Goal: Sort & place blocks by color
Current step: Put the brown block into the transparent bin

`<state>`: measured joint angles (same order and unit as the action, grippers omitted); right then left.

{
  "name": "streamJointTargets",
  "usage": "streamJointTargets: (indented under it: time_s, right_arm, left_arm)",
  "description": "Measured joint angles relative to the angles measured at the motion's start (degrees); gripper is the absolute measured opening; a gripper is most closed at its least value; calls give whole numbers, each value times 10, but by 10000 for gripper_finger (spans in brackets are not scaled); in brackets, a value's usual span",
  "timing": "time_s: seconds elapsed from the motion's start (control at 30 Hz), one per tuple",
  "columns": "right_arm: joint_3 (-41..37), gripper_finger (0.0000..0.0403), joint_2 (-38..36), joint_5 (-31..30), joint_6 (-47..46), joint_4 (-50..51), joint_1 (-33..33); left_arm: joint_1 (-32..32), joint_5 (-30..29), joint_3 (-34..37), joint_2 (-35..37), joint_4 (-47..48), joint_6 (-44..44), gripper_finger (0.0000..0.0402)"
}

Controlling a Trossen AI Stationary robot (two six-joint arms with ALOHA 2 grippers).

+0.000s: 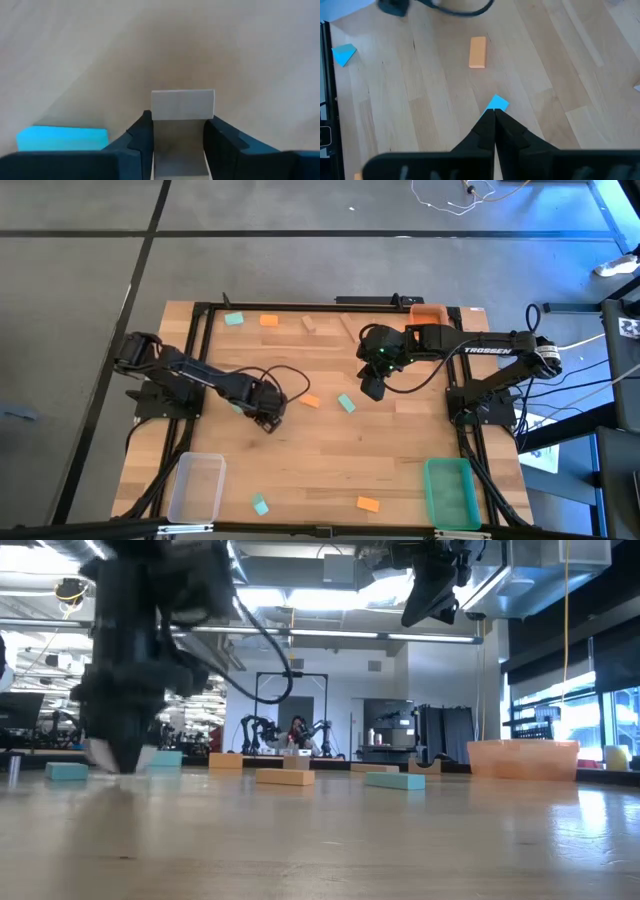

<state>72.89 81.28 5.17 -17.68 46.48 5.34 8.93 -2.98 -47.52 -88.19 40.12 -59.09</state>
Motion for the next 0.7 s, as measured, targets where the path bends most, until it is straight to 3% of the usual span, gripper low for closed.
streamJointTargets:
  time_s: [0.33, 0.5, 0.7]
  right_arm:
    - [0, 6, 0, 0, 1, -5, 0]
    - [0, 6, 0, 0, 2, -5, 0]
    - [0, 6, 0, 0, 2, -8, 0]
  left_arm:
    - [74, 50, -85, 98, 112, 43, 122]
    - [131, 125, -118, 148, 150, 39, 122]
    - [223, 192, -124, 170, 177, -68, 122]
